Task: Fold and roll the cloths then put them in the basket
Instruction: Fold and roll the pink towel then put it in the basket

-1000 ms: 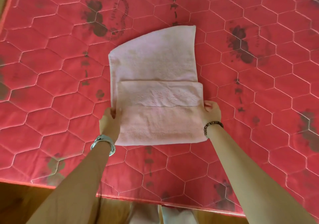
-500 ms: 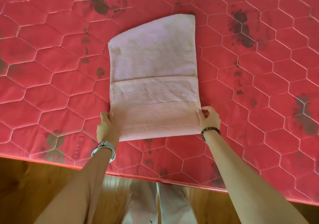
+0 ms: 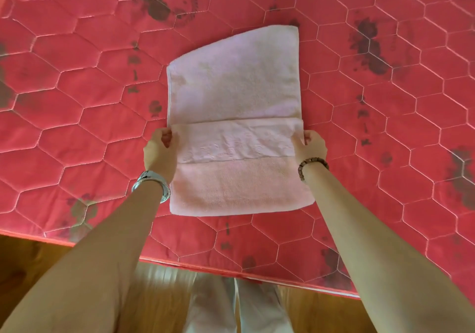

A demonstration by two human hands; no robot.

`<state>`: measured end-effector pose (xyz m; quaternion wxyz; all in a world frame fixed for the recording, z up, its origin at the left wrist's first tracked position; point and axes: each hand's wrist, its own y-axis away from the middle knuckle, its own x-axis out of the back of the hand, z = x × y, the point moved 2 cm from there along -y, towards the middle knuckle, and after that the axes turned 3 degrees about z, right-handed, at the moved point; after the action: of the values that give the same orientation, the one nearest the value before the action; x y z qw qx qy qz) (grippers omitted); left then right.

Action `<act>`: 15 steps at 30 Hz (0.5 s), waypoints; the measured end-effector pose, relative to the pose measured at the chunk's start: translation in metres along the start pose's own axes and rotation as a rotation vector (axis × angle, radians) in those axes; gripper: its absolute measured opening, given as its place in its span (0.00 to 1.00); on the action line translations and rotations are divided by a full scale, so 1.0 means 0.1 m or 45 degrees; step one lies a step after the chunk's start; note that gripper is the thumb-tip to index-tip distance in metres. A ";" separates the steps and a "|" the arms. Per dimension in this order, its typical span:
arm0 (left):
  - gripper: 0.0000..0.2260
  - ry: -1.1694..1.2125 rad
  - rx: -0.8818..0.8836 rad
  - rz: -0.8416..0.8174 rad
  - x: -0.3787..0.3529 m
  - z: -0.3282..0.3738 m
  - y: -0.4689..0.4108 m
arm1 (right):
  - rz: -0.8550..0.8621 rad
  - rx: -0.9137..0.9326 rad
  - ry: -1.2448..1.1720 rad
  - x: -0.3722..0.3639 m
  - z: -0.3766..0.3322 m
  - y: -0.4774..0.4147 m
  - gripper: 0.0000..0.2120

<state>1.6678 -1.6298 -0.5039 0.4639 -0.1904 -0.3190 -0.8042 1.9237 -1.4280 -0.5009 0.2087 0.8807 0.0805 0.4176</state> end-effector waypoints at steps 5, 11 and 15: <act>0.06 0.021 -0.082 0.146 -0.03 0.11 -0.16 | 0.152 -0.019 -0.030 0.00 -0.15 -0.17 0.11; 0.13 0.107 0.057 0.126 -0.15 0.15 -0.48 | 0.129 0.027 -0.150 -0.07 -0.34 -0.43 0.14; 0.11 0.039 0.087 -0.002 -0.26 0.39 -0.77 | 0.033 -0.034 -0.140 -0.11 -0.54 -0.65 0.17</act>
<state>1.6148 -1.5582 -0.5171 0.4744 -0.1620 -0.3394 -0.7959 1.8772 -1.3568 -0.5069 0.2189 0.9004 0.0520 0.3724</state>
